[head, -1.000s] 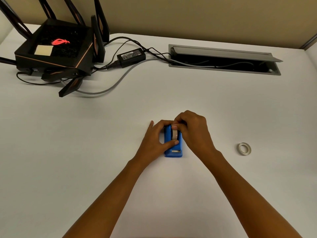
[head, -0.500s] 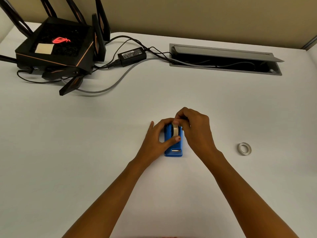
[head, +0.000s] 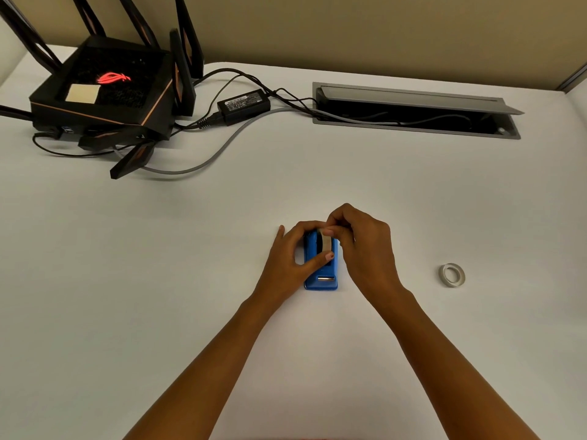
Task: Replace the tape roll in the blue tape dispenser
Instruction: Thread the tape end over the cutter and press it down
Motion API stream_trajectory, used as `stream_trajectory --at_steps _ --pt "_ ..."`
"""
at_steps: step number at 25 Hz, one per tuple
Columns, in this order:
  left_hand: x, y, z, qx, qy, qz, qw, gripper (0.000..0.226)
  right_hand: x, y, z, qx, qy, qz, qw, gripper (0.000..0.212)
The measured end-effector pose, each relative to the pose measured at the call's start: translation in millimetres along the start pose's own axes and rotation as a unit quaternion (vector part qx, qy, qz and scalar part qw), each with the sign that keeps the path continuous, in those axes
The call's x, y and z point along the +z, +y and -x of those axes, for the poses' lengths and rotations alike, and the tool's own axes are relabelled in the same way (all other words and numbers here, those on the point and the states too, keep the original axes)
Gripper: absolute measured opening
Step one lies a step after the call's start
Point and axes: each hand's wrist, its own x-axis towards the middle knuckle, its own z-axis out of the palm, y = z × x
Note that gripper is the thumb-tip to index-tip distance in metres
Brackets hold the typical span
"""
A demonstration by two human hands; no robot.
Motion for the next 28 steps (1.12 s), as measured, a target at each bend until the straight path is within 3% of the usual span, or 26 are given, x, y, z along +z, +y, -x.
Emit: stream_trajectory --at_steps 7,10,15,19,23,28 --pt "1.6 -7.4 1.4 -0.029 -0.002 -0.017 0.999 0.048 -4.3 -7.3 5.1 -0.014 0.006 0.003 1.000 0.012" --pt "0.2 -5.3 3.8 -0.005 -0.013 0.003 1.000 0.040 -3.9 -4.2 16.5 -0.031 0.008 0.014 0.999 0.010" --pt "-4.5 -9.8 6.3 0.033 -0.039 0.021 0.998 0.040 -0.9 8.4 41.4 -0.104 0.023 0.084 0.991 0.006" --pt "-9.2 -10.7 4.4 0.005 -0.056 0.065 0.996 0.038 4.7 21.7 57.1 -0.161 0.043 0.126 0.978 0.002" --pt "-6.0 -13.2 1.8 -0.014 -0.048 0.030 0.998 0.033 9.4 32.1 67.5 -0.200 0.064 0.171 0.963 0.012" --pt "-1.4 -19.6 2.4 0.036 -0.054 -0.045 0.997 0.033 11.8 36.8 72.7 -0.199 0.078 0.169 0.962 0.025"
